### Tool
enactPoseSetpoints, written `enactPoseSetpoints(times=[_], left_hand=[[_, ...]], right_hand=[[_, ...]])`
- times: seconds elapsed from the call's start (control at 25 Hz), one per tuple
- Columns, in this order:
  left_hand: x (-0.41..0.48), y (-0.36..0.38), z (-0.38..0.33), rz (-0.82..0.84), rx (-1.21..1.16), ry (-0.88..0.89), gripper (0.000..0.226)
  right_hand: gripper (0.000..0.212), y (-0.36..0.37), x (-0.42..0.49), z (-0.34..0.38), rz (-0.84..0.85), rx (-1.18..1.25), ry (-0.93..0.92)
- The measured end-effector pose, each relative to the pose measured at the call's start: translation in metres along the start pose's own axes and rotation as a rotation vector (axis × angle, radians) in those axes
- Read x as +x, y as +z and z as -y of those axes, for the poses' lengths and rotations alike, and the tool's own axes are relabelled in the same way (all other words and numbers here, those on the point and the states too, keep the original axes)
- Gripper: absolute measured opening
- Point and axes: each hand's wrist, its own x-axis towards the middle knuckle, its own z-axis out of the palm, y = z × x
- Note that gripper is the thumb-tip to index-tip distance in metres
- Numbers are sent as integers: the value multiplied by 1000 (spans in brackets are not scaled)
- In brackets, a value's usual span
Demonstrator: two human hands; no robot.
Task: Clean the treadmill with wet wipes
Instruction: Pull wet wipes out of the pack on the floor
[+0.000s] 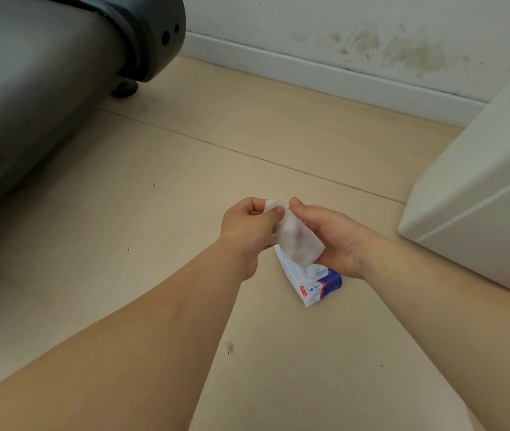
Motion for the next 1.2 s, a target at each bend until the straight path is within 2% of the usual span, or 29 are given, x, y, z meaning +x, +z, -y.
enactPoseSetpoints(times=[0.08, 0.24, 0.36, 0.52, 0.68, 0.76, 0.88, 0.96, 1.08, 1.2], left_hand=[[-1, 2, -2, -4, 15, 0, 12], [-2, 2, -5, 22, -45, -25, 9], [-3, -1, -5, 50, -42, -43, 7], [-4, -5, -6, 112, -58, -131, 8], [-6, 1, -5, 113, -77, -144, 11], [-6, 4, -5, 120, -120, -167, 16], [-7, 7, -7, 176, -201, -225, 15], [-9, 6, -10, 240, -243, -252, 11], [-7, -1, -7, 167, -197, -256, 20], [-2, -11, -1, 35, -242, -230, 20]], right_hand=[[58, 1, 0, 0, 37, -63, -23], [25, 0, -1, 0, -39, -4, -28], [15, -3, -3, 0, -98, -25, -25], [20, -4, -5, 1, -331, -201, -48], [22, 1, -5, -1, -432, -205, -65], [24, 2, -5, 1, -418, -165, -61], [17, 6, -9, 2, -223, -60, -15], [19, 5, -9, 0, -163, -62, 4], [23, -3, -8, -2, -280, 6, -16], [26, -15, -11, 3, -370, 201, -50]])
